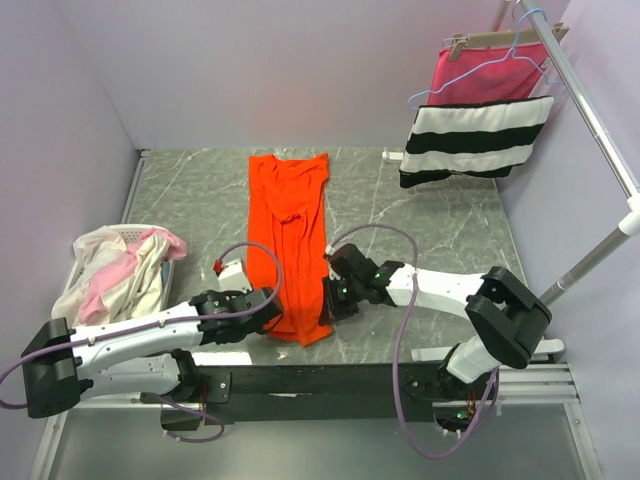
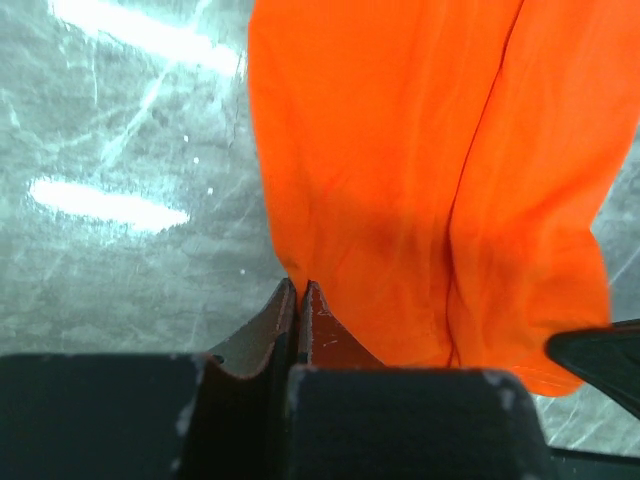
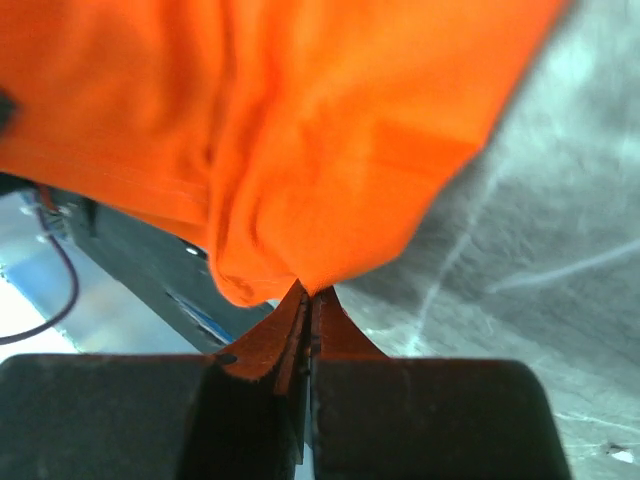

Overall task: Fold and stack the t-shirts
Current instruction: Grab the bottom of the folded rectangular tshirt with both arms, then fold the folded rectangular tshirt in 1/3 of the way

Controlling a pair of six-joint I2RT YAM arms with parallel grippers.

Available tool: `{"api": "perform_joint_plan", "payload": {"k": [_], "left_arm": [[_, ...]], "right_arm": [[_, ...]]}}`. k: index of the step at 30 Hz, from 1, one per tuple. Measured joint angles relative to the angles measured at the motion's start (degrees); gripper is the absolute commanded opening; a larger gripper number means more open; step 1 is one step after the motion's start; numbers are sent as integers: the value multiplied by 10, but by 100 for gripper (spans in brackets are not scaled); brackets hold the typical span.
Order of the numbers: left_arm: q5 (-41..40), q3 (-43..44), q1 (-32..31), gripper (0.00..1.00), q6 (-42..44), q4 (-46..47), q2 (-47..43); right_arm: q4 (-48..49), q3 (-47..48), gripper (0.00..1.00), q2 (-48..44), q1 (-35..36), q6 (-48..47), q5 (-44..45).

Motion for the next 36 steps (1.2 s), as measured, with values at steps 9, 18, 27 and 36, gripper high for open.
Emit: {"api": "perform_joint_plan", "payload": {"k": [9, 18, 27, 36], "left_arm": [[-44, 52, 43, 1, 38, 15, 67], [-50, 72, 175, 1, 162, 130, 111], [-23, 141, 281, 1, 290, 261, 246], [16, 201, 336, 1, 358, 329, 354]], "right_arm": [[-32, 86, 0, -3, -68, -53, -8], [-58, 212, 0, 86, -144, -108, -43], [-94, 327, 0, 211, -172, -141, -60], [-126, 432, 11, 303, -205, -161, -65]]}}
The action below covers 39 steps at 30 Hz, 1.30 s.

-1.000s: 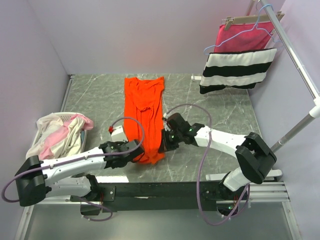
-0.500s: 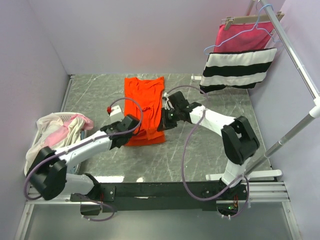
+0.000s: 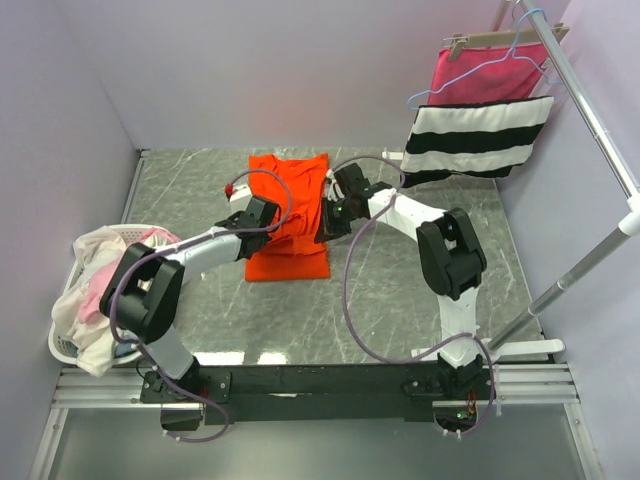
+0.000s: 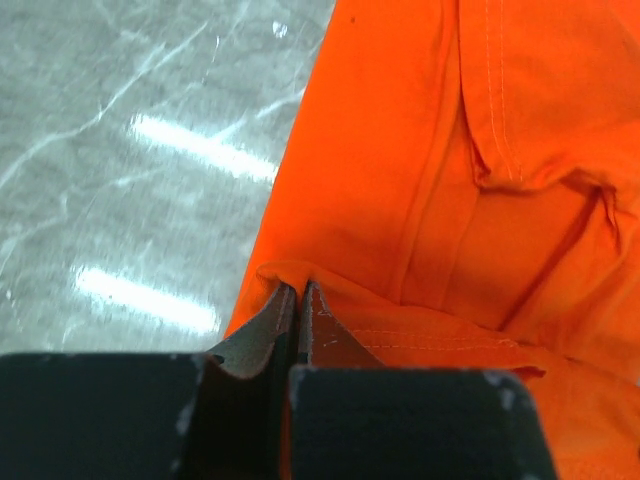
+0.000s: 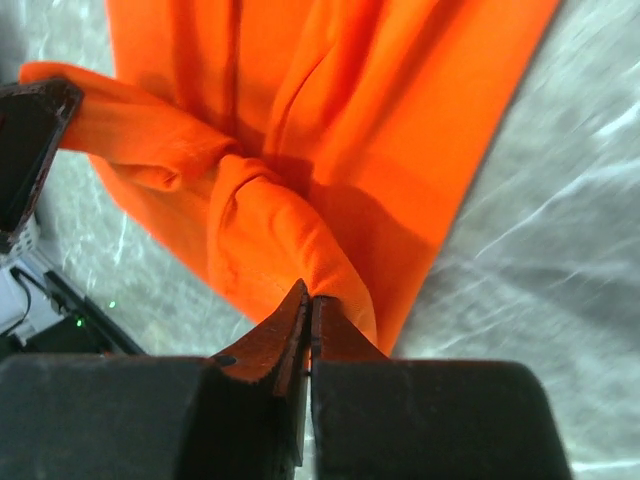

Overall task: Fold and stack the t-shirts
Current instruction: Fold the folded rectangular tshirt in 1/3 of the way

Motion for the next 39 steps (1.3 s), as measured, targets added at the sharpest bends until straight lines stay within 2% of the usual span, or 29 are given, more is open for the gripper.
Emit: {"api": "perform_joint_plan", "payload": {"k": [1, 2, 4, 5, 6, 7, 8, 10, 15, 20, 30, 39], "left_arm": [[3, 4, 4, 1, 6, 5, 8], [6, 7, 9, 1, 10, 9, 15], [10, 18, 16, 2, 18, 13, 29], [11, 25, 20, 8, 23, 18, 38], [12, 32, 24, 22, 28, 23, 47], [12, 40, 28, 48, 33, 27, 57], [12, 49, 32, 62, 39, 30, 67], [10, 73, 39, 98, 50, 31, 88], [-10, 125, 48, 100, 62, 23, 111], [7, 128, 48, 99, 69, 15, 82], [136, 18, 46, 99, 63, 7, -35], [166, -21, 46, 100, 47, 21, -25]], "right_arm": [[-3, 12, 14, 10, -3, -2, 0], [-6, 23, 23, 21, -7, -5, 0], [-11, 42, 26, 39, -12, -7, 0], [-12, 54, 35, 50, -15, -8, 1], [-12, 64, 40, 58, -18, -9, 3], [-10, 72, 43, 65, -22, -8, 5], [-7, 79, 48, 71, -27, -7, 7], [-1, 92, 50, 79, -39, -3, 13], [19, 112, 54, 75, -64, -6, 33], [29, 74, 54, 31, -62, -11, 21], [22, -18, 54, -42, 45, -17, -5], [39, -50, 53, -41, 59, 5, -7]]}}
